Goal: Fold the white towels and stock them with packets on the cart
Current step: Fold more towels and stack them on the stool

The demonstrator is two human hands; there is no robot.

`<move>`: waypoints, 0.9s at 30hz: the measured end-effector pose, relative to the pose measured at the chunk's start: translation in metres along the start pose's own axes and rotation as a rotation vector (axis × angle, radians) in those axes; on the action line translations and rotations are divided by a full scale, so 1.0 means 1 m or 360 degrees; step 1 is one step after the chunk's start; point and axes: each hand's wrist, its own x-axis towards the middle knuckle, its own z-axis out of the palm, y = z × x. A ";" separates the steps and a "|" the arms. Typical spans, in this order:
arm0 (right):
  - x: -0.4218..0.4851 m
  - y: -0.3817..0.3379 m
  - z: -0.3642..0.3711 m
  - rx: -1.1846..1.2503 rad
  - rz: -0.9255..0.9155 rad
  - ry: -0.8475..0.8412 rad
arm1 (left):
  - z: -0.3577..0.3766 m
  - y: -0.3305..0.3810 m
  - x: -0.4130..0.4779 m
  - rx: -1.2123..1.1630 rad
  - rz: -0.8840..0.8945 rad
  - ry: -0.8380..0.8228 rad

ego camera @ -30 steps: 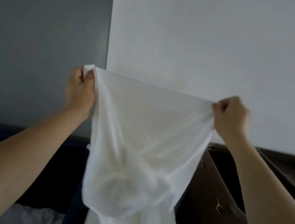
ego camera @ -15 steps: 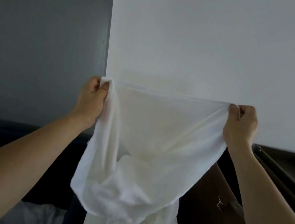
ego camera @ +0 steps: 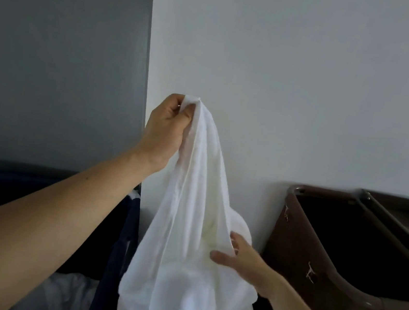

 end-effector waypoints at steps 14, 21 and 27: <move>0.004 0.087 0.076 0.1340 0.0850 0.0347 | -0.002 0.003 -0.002 0.0102 0.0070 0.0021; 0.013 0.043 0.075 0.0987 0.0572 0.0097 | -0.008 0.006 -0.008 0.0153 0.0050 -0.0183; -0.009 -0.072 0.011 0.0878 -0.0146 0.0236 | -0.022 -0.003 -0.013 0.0223 -0.0038 -0.0237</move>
